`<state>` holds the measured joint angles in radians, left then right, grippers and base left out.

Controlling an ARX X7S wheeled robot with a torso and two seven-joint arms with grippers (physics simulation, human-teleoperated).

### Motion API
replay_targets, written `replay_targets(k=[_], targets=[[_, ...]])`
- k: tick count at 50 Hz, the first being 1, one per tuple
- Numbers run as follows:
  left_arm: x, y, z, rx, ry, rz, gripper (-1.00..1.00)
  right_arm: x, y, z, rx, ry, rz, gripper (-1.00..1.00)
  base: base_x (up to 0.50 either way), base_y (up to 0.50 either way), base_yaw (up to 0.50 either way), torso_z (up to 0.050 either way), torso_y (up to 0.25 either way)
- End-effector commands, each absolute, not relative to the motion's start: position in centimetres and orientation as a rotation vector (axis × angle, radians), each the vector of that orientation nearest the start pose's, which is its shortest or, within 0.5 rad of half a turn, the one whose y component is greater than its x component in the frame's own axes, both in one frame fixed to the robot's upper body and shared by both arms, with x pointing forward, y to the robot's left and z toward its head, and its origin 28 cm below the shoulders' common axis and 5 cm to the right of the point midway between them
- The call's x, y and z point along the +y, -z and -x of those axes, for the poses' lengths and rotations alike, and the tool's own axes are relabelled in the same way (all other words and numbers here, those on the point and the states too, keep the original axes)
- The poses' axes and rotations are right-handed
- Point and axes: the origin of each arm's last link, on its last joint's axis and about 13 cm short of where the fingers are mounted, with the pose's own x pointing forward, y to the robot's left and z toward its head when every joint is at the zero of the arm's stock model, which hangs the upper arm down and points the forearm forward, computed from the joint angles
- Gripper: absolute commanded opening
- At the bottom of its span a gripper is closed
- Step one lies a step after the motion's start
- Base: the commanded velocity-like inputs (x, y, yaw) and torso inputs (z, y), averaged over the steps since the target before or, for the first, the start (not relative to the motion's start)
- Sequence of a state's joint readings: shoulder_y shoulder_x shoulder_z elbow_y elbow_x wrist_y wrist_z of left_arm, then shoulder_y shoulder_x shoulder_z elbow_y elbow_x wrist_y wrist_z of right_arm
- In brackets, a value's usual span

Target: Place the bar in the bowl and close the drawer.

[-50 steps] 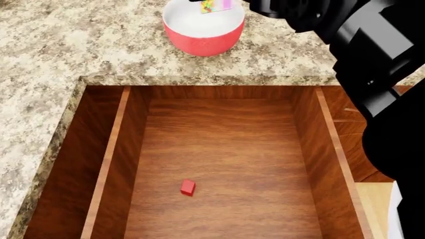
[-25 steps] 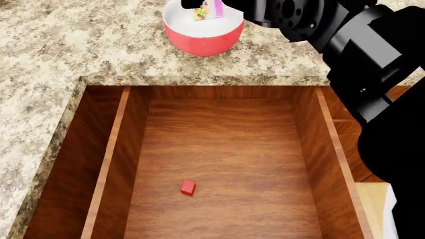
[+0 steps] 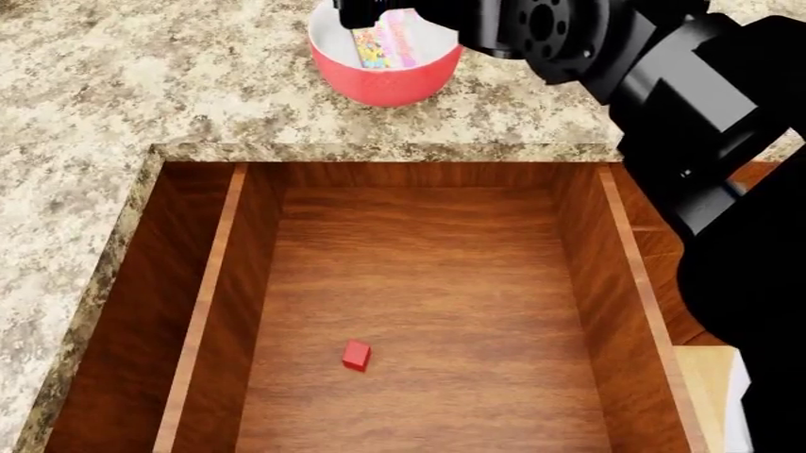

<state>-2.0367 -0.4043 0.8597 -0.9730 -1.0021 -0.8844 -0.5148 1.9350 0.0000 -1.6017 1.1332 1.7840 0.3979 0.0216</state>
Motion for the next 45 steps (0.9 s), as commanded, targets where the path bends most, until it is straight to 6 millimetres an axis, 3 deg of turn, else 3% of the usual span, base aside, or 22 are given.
replay_targets(k=[1,17,27,45], targets=[[29.2,-45.2,-35.8,0.041,-0.423,-0.015,1.0,-2.3,-39.0,-39.9,0.09,-0.443,0.014,1.0,0.0,0.0,0.0,0.0,0.0],[28.8,-45.3,-35.6,0.02,-0.416,-0.037,1.0,-2.8,-41.8,-39.0,0.042,-0.425,0.028,1.0,0.0,0.0,0.0,0.0,0.0],[28.4,-45.7,-35.2,0.028,-0.403,-0.059,1.0,-3.8,-44.7,-38.0,0.002,-0.378,0.053,1.0,0.0,0.0,0.0,0.0,0.25],[28.3,-46.8,-30.9,0.065,-0.313,-0.042,1.0,-7.2,-49.7,-34.7,0.044,-0.259,0.114,1.0,0.0,0.0,0.0,0.0,0.25]])
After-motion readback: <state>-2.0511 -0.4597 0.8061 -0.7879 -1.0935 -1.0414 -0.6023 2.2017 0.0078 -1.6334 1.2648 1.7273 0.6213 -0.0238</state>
